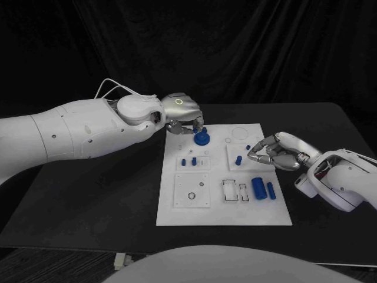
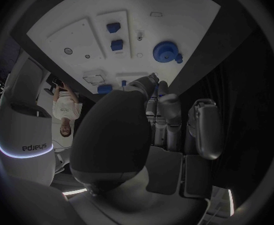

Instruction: Assemble the parts on the task board

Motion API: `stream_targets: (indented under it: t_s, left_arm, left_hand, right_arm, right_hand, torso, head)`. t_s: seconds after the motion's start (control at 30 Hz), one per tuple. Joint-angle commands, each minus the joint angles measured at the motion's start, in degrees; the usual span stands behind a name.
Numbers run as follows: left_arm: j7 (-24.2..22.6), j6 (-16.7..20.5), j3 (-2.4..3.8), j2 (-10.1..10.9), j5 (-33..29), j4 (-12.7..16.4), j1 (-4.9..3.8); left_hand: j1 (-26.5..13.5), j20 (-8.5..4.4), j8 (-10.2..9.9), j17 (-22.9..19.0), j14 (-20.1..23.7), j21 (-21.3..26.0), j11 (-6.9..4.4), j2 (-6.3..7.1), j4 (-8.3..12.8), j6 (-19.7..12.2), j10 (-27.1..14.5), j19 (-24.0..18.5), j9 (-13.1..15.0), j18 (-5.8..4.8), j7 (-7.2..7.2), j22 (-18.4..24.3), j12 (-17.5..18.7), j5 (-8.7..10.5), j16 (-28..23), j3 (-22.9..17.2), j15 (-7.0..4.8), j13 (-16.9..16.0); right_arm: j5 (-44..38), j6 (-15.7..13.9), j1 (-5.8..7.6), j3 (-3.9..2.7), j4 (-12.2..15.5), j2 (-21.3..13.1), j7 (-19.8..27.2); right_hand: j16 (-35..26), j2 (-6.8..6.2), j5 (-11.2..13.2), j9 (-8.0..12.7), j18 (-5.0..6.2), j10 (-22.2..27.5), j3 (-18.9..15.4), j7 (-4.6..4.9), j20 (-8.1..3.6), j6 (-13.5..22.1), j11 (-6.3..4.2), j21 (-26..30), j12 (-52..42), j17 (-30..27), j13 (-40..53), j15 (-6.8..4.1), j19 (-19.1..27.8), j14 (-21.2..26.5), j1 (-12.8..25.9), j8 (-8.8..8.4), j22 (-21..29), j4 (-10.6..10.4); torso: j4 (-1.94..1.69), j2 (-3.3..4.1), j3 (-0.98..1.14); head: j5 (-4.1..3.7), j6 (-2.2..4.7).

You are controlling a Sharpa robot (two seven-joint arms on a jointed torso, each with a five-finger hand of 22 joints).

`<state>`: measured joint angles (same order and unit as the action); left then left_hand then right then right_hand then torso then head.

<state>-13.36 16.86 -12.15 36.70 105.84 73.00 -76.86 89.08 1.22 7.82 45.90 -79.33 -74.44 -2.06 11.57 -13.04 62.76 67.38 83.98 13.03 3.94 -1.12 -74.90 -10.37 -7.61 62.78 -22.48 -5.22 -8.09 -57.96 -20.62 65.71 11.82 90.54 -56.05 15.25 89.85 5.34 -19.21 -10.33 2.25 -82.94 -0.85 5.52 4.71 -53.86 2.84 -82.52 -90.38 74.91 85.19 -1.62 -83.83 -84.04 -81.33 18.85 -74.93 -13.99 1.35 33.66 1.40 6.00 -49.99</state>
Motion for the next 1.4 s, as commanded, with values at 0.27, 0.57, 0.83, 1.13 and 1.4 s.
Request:
stream_targets:
  t_s: [0.27, 0.57, 0.83, 1.13, 1.4]
  left_arm:
    - [0.9, -2.3, 0.03, -0.2, 0.0, -0.9, 1.77]
    - [1.3, -2.9, 0.02, -0.2, 0.0, -1.9, 3.22]
    - [2.0, -2.3, 0.02, -0.7, 0.0, -2.9, 4.25]
    - [2.1, -2.6, 0.02, -1.6, 0.0, -3.9, 5.13]
    - [2.0, -2.7, 0.02, -2.1, 0.0, -4.4, 5.54]
  left_hand:
    - [-0.8, 0.23, 0.0, 0.0, -0.1, 0.2, 0.34, 0.15, 0.1, 0.4, 0.5, 1.5, 0.0, -0.79, 0.14, -10.9, 0.3, 0.37, -0.2, -0.5, 0.12, 0.1]
    - [-1.0, 0.24, 0.0, -0.3, 0.0, 0.3, 0.42, 0.27, 0.0, 0.6, 0.4, 1.5, 0.1, -0.76, 0.08, -10.9, 0.6, 0.2, -0.3, -0.6, 0.18, 0.2]
    - [-1.3, 0.25, -0.2, -0.4, 0.0, 0.3, 0.5, 0.47, 0.0, 0.4, 0.3, 1.5, 0.0, -0.76, 0.09, -10.9, 0.8, 0.24, -0.3, -0.6, 0.21, 0.2]
    - [-1.3, 0.26, -0.2, -0.8, 0.1, 0.5, 0.5, 0.49, 0.0, 0.3, 0.4, 1.4, 0.0, -0.73, 0.11, -10.8, 0.8, 0.28, -0.5, -0.7, 0.22, 0.2]
    - [-1.3, 0.26, -0.3, -1.0, 0.2, 0.7, 0.48, 0.47, 0.0, 0.3, 0.5, 1.4, 0.0, -0.7, 0.14, -10.8, 0.9, 0.31, -0.6, -0.8, 0.23, 0.2]
  right_arm:
    - [0.0, 0.3, -0.47, -0.03, 0.0, 0.0, -1.0]
    - [0.0, 0.1, -0.55, -0.02, 0.1, -0.1, -1.0]
    - [0.0, 0.1, -0.65, -0.02, 0.1, 0.1, -1.0]
    - [0.0, 0.1, -0.7, -0.02, 0.2, 0.1, -1.0]
    - [0.0, 0.4, -0.72, -0.02, 0.0, 0.2, -1.0]
  right_hand:
    - [0.1, -0.33, 0.0, 0.0, -0.15, -7.1, 0.1, 0.15, -0.38, 0.0, -1.38, 0.1, 0.4, 15.1, 4.8, -0.38, -1.5, -6.0, -0.3, -0.13, -12.3, -0.2]
    - [0.1, -0.36, 0.0, 0.0, -0.13, -7.1, 0.1, 0.14, -0.38, -0.1, -1.39, 0.2, 0.4, 15.1, 4.8, -0.38, -1.5, -6.0, -0.4, -0.12, -12.3, -0.2]
    - [0.1, -0.38, -0.1, -0.1, -0.13, -7.1, 0.1, 0.12, -0.38, -0.1, -1.4, 0.2, 0.4, 15.1, 4.8, -0.39, -1.5, -6.0, -0.5, -0.09, -12.3, -0.1]
    - [0.1, -0.38, -0.1, -0.1, -0.12, -7.1, 0.1, 0.11, -0.38, -0.2, -1.41, 0.2, 0.4, 15.1, 4.8, -0.39, -1.5, -6.0, -0.5, -0.07, -12.3, -0.1]
    - [0.1, -0.38, -0.1, -0.1, -0.12, -7.1, 0.1, 0.11, -0.38, -0.2, -1.41, 0.2, 0.4, 15.1, 4.8, -0.39, -1.5, -6.0, -0.5, -0.07, -12.3, -0.1]
  torso:
    - [-0.04, 0.28, -0.09]
    - [-0.02, 0.06, -0.06]
    - [-0.05, 0.09, -0.1]
    - [-0.05, 0.15, -0.08]
    - [-0.01, 0.08, -0.06]
  head:
    - [0.22, -0.01]
    - [0.26, -0.01]
    - [0.26, -0.01]
    - [0.12, -0.01]
    - [0.2, -0.01]
